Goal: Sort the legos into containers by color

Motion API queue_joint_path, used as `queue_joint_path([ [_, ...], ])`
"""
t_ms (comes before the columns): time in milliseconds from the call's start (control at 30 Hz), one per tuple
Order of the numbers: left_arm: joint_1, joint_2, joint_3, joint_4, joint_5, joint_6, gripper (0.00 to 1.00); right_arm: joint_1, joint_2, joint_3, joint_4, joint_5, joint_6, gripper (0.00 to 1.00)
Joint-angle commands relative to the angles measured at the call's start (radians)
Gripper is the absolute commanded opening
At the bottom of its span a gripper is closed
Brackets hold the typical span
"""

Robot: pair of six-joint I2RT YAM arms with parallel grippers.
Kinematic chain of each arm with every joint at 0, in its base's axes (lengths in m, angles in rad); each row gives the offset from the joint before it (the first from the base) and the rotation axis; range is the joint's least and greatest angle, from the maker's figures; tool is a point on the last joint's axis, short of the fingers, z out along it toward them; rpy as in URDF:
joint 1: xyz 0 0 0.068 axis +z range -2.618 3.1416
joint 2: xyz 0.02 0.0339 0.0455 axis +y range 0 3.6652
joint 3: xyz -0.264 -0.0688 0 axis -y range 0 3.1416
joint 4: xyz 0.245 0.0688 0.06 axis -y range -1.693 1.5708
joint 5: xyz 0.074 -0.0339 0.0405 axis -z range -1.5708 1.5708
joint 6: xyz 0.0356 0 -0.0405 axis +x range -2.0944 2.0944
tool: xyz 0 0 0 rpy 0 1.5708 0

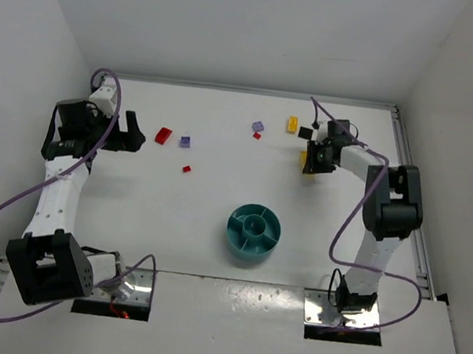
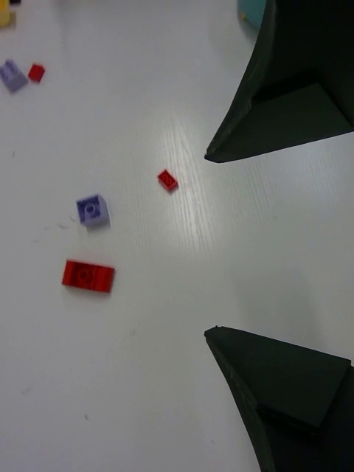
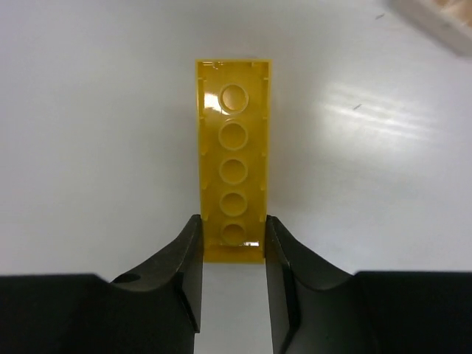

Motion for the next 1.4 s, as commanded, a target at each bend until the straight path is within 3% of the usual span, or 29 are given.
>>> queue_joint_path([
  [0, -0.062, -0.074, 0.069, -0.031, 0.122, 0.022, 1.00, 0.029, -0.219, -0.068, 0.026, -0.225, -0.108, 0.00],
  [167, -0.152, -0.048, 0.213, -0.118, 0.246, -0.050, 0.98, 0.120, -0.431, -0.050, -0.060, -0.394, -0.179, 0.00],
  [300, -0.316, 0.047, 0.294, -0.108, 0.376, -0.237, 0.93, 0.245, -0.496, -0.015, -0.152, -0.518, -0.210, 0.00],
  [400, -0.399, 0.088, 0.316, -0.045, 0.427, -0.322, 0.90, 0.336, -0.482, 0.048, -0.161, -0.528, -0.181, 0.00],
  [700, -0.467, 0.156, 0.252, 0.026, 0.565, -0.448, 0.80, 0.496, -0.430, 0.182, -0.204, -0.428, -0.170, 0.00],
  [900, -0.467, 0.147, 0.207, 0.072, 0.584, -0.495, 0.70, 0.530, -0.430, 0.182, -0.217, -0.385, -0.193, 0.00],
  [1100, -0.467, 0.147, 0.140, 0.158, 0.640, -0.557, 0.52, 0.550, -0.420, 0.200, -0.226, -0.367, -0.202, 0.00],
  [1367, -0.467, 0.147, 0.072, 0.205, 0.659, -0.619, 0.40, 0.568, -0.411, 0.209, -0.226, -0.334, -0.202, 0.00],
])
